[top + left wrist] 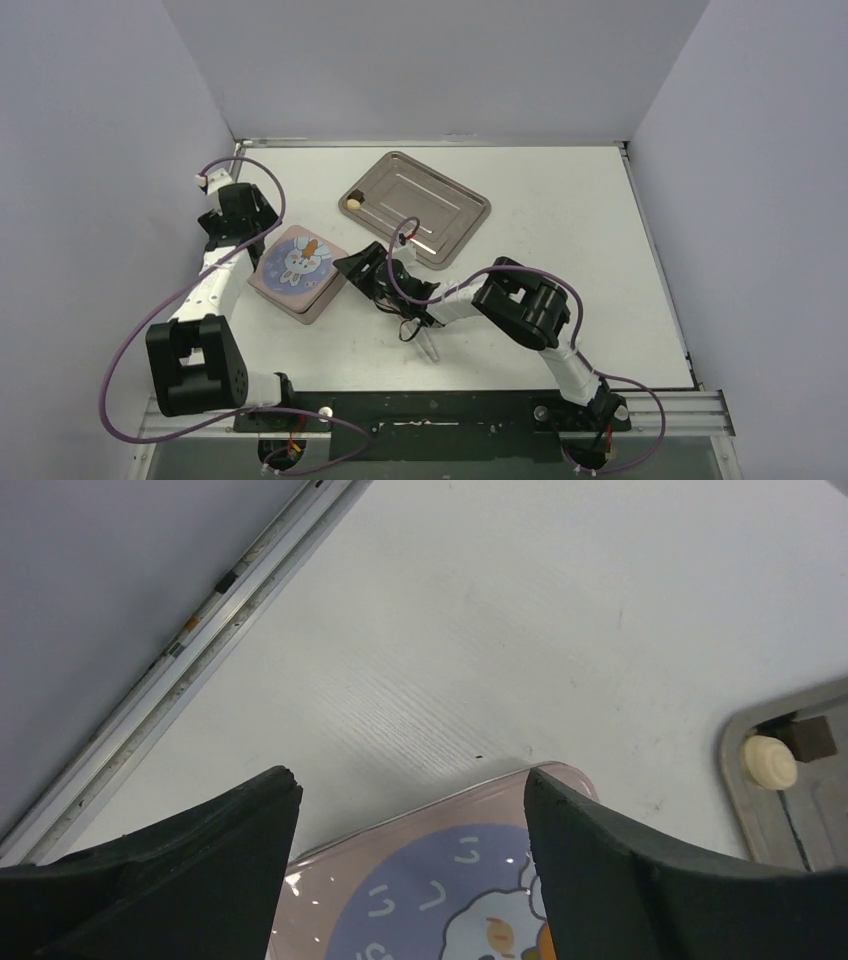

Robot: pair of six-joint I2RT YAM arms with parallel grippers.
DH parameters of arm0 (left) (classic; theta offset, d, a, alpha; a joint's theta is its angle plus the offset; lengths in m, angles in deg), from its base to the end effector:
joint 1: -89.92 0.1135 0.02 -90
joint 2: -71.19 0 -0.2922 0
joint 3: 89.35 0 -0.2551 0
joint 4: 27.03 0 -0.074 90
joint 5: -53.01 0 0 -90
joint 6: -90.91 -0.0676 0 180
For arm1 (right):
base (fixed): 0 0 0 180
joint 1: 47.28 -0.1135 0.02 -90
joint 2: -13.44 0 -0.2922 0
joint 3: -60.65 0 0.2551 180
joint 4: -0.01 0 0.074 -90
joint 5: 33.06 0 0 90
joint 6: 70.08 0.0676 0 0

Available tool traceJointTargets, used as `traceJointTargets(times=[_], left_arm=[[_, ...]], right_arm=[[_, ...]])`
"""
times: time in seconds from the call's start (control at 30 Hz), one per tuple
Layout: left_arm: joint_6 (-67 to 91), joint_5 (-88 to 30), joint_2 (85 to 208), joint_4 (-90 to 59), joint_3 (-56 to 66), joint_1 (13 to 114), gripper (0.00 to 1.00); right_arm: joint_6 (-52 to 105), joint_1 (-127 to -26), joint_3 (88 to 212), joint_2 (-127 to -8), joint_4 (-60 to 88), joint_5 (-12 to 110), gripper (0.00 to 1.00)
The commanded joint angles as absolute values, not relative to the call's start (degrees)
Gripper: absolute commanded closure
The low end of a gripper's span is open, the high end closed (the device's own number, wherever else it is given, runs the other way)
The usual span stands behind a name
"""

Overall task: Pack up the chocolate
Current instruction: Adjust the packing box at the center of the board.

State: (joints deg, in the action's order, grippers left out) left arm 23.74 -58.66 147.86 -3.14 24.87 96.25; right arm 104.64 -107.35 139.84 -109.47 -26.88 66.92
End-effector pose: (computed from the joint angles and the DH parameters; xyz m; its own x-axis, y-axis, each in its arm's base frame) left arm 0.3108 0.0596 0.2716 -0.3658 -0.4034 -0.8387 -0.5922 0.7961 -0.1245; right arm 0.2585 0.4255 0.1418 -0.7808 0.6094 -0.1380 0.0729 0.3083 0.9485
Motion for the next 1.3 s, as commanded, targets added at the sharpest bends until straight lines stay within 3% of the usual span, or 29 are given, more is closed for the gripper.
traceJointTargets(times=[0.0, 0.13, 0.4, 0.57, 0.67, 0.8, 0.97, 1.1, 1.27], left_arm=[[23.2, -58.6, 153.1, -7.2, 23.7, 98.9, 0.23], [24.2, -54.4, 157.8, -5.8, 22.7, 99.8, 0.26], [26.2, -46.4, 157.5, -4.9, 24.8, 99.2, 0.38], [27.3, -43.5, 154.6, -5.1, 27.5, 99.1, 0.39], [27.2, -44.3, 153.3, -5.6, 28.6, 99.1, 0.36], [27.1, -45.5, 152.8, -3.3, 27.3, 99.0, 0.32], [27.1, -51.4, 149.0, 1.2, 22.2, 96.5, 0.32], [31.2, -49.2, 145.8, 3.3, 21.4, 95.1, 0.34], [35.3, -47.1, 142.3, 1.8, 27.1, 95.1, 0.35]], right_arm=[[105.4, -107.5, 143.7, -111.2, -28.5, 63.9, 0.44], [105.5, -107.1, 145.1, -112.0, -26.5, 63.1, 0.46], [105.0, -106.8, 147.0, -112.1, -17.7, 65.0, 0.72], [103.7, -107.0, 148.8, -112.5, -13.2, 65.8, 0.88], [103.2, -107.4, 149.3, -112.5, -10.9, 67.4, 0.93], [102.7, -108.0, 150.1, -112.7, -7.6, 69.4, 0.94], [102.2, -108.5, 150.4, -113.3, -6.1, 70.0, 0.94], [100.5, -108.2, 150.1, -112.3, -6.3, 70.8, 0.94], [93.8, -106.5, 146.8, -106.9, -12.9, 69.3, 0.77]])
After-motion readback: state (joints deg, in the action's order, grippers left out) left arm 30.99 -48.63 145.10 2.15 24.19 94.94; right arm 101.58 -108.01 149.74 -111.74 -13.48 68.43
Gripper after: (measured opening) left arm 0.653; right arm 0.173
